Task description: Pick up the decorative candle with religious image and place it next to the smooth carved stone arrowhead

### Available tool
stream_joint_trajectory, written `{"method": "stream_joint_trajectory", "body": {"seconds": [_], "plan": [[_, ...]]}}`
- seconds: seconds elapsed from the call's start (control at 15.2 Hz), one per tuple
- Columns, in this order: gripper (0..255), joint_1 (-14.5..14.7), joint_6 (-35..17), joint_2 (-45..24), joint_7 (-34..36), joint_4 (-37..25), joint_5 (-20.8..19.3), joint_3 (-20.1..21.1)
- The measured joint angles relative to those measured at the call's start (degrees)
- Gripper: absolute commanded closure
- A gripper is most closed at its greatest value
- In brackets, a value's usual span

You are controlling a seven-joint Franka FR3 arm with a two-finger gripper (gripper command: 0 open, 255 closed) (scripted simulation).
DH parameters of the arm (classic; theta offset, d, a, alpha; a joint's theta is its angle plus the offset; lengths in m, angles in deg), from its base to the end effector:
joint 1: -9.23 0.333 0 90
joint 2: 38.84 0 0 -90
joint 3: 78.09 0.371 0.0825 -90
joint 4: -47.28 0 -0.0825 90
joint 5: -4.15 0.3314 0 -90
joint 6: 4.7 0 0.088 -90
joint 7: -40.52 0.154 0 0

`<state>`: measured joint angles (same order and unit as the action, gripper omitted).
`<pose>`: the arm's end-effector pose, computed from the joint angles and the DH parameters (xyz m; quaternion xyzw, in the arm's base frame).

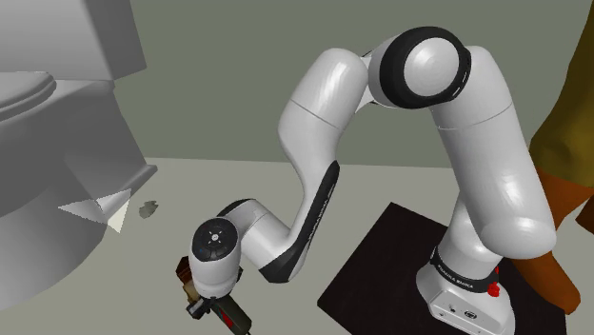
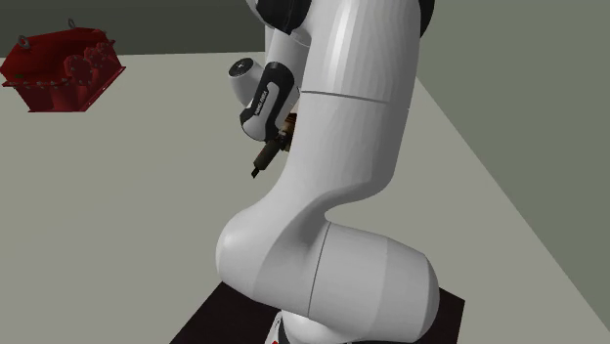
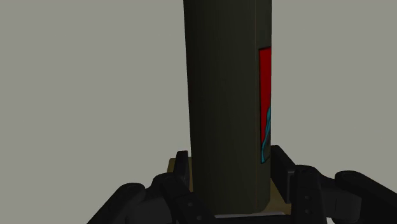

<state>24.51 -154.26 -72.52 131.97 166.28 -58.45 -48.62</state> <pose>0.4286 0.4045 0.2215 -0.9872 -0.0192 -0.1586 0.0002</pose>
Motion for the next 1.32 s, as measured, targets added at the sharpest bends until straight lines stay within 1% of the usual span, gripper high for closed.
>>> {"method": "stream_joint_trajectory", "body": {"seconds": [0.26, 0.4, 0.92, 1.32], "plan": [[255, 0.0, 0.0, 0.0, 0.0, 0.0, 0.0, 0.0], [255, -0.5, 0.4, 0.8, -0.8, 0.3, 1.0, 0.6], [255, -3.5, 2.4, 5.7, -5.9, 2.0, 7.0, 4.4], [255, -6.0, 4.4, 9.6, -10.1, 2.7, 12.2, 7.6]]}}
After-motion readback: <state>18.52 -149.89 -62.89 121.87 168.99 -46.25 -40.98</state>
